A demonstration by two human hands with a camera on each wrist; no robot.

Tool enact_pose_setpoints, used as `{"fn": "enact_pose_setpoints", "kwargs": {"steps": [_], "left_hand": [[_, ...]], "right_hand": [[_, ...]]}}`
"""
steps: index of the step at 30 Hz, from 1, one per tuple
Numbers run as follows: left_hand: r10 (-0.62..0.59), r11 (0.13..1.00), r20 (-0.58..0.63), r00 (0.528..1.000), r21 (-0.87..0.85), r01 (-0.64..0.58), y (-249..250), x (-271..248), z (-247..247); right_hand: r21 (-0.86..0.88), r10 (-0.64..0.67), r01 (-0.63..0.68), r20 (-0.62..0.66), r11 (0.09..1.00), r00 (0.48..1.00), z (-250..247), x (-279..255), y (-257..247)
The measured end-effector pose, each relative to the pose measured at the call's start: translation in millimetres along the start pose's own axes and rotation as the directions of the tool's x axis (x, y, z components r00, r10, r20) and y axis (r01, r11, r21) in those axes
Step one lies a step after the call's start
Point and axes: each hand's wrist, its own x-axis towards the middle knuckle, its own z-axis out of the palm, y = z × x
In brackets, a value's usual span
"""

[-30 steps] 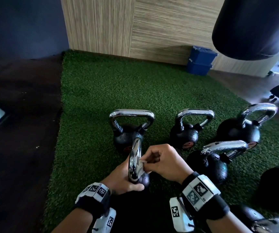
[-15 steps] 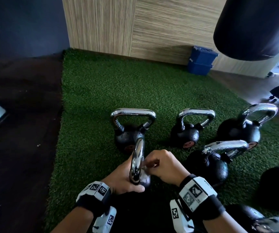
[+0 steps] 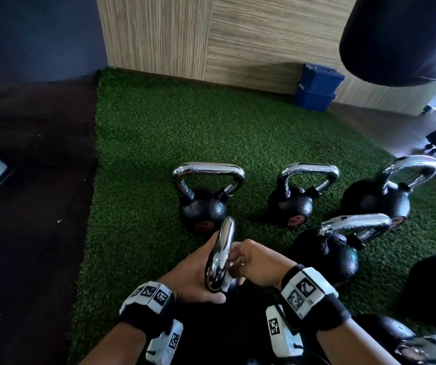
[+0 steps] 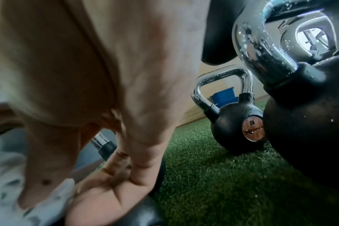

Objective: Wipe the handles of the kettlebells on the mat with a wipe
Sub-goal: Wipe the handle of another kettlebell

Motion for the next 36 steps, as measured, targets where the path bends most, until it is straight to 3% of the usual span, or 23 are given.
{"fn": "enact_pose_setpoints", "kwargs": {"steps": [9,15,23,26,31,36], "left_hand": [[-0.124,0.989,0.040,0.992,0.091,0.120,7.1,-4.7,0.3],[-0.156,0.982,0.027,0.987,0.113,0.153,10.9,-4.2,1.4],[-0.090,0.989,-0.009,0.996,0.121,0.090,7.1,-3.5,4.4],[-0.015,0.977,-0.013,1.000,0.212,0.018,7.5,-1.7,5.3],[-0.030,0.986,-0.012,0.999,0.162,0.031,7.1,-2.2,6.2],[0.008,0.986,-0.001,1.000,0.165,-0.008,10.5,-0.2,2.7]], "right_hand": [[0.344,-0.013,-0.025,0.110,0.938,0.994,3.4,-3.8,9.7],[0.595,-0.067,-0.046,0.166,0.802,0.984,1.2,-10.8,17.5],[0.801,-0.066,-0.027,0.083,0.599,0.994,9.2,-4.4,27.2],[0.848,-0.065,-0.005,0.046,0.530,0.997,10.5,1.5,28.3],[0.846,-0.121,0.024,0.048,0.532,0.992,13.4,2.6,29.6],[0.848,0.046,0.143,-0.193,0.511,0.980,16.3,7.1,31.2]]}}
